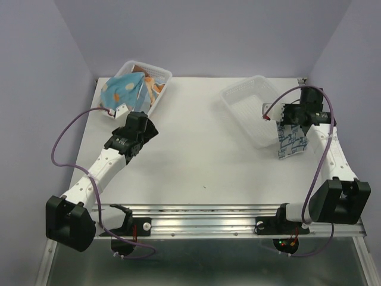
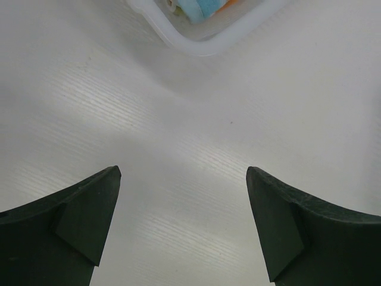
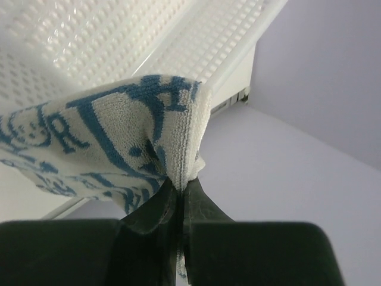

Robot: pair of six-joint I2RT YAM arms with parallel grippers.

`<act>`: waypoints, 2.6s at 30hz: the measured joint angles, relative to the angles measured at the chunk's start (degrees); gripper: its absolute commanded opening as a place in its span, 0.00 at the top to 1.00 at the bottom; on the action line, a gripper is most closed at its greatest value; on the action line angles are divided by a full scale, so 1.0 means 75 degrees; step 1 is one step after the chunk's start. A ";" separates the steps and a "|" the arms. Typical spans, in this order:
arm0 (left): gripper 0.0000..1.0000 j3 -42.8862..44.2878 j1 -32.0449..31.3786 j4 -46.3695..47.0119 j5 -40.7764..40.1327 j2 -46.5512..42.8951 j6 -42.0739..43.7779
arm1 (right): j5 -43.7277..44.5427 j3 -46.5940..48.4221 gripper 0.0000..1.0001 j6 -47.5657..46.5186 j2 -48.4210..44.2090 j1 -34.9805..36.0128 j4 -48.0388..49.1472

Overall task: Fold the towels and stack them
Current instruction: Neatly place the folded towel into the bin, then grab crumpled towel

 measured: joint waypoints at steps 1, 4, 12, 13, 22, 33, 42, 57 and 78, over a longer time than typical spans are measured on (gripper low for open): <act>0.01 0.0000 0.0000 -0.0003 -0.0006 0.0000 0.0012 | -0.0221 0.0000 0.99 -0.0076 0.0114 0.0000 0.0160; 0.01 0.0000 0.0044 0.0000 -0.0003 0.0006 0.0044 | -0.0787 0.0000 0.99 -0.0280 0.0283 0.0000 0.0431; 0.01 0.0000 0.0102 0.0038 0.0047 0.0192 0.0152 | -0.2072 0.0213 0.99 -0.0452 0.0644 0.0000 0.0979; 0.01 0.0000 0.0102 0.0061 0.0061 0.0216 0.0169 | -0.2180 0.0213 0.99 -0.0449 0.0714 0.0000 0.1070; 0.01 0.0006 0.0149 0.0221 0.0099 0.0393 0.0280 | -0.3110 0.0207 0.99 -0.0157 0.1620 0.0017 0.2279; 0.01 0.0087 0.0195 0.0335 0.0111 0.0629 0.0399 | -0.3316 0.0052 0.99 0.0195 0.2739 0.0268 0.3366; 0.01 0.0134 0.0198 0.0490 0.0111 0.0787 0.0484 | -0.3346 -0.0050 0.99 0.0458 0.3331 0.0414 0.4083; 0.01 0.0423 0.0321 0.0501 0.0044 0.0997 0.0539 | -0.3311 -0.0050 0.00 0.1358 0.3666 0.0516 0.5059; 0.01 0.5321 0.2664 0.1274 0.1139 0.4672 0.3249 | -0.1221 0.0041 0.00 1.3505 0.1247 0.1445 0.7090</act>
